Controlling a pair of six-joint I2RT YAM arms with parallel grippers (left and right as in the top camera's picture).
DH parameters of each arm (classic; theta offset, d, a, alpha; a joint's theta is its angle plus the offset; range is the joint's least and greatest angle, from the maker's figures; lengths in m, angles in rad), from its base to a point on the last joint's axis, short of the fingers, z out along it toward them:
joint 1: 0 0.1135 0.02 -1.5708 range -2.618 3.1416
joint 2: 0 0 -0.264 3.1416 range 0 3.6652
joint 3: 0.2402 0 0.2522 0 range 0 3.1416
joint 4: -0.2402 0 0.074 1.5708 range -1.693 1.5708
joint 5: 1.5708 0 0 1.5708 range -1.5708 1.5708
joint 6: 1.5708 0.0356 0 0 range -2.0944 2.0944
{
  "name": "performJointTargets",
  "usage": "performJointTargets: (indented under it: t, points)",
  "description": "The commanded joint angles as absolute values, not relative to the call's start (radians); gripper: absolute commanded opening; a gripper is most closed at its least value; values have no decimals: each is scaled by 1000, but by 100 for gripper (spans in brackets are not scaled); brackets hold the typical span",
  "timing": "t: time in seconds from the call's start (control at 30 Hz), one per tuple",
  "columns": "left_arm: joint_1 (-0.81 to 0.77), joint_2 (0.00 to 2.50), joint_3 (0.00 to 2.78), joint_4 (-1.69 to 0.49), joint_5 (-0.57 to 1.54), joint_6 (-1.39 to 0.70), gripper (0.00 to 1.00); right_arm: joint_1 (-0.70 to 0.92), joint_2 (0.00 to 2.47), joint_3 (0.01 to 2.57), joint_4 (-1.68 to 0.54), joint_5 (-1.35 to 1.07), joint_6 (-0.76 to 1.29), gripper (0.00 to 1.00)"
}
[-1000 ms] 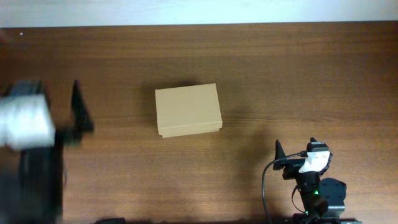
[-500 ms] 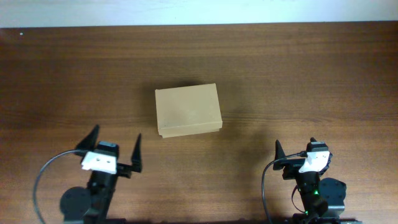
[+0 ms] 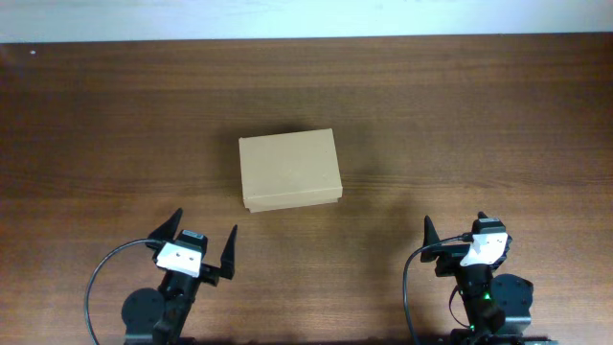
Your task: Pack container
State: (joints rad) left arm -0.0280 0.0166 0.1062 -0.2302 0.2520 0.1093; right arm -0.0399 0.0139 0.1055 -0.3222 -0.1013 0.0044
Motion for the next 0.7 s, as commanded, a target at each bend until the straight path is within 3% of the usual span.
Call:
performJointTargets:
  t: [0.0, 0.67]
  points:
    - [-30, 4, 97, -271, 266, 118, 100, -47, 6, 97, -321, -89, 16, 99]
    - [-30, 5, 98, -308, 266, 118, 100, -47, 6, 97, -321, -89, 16, 99]
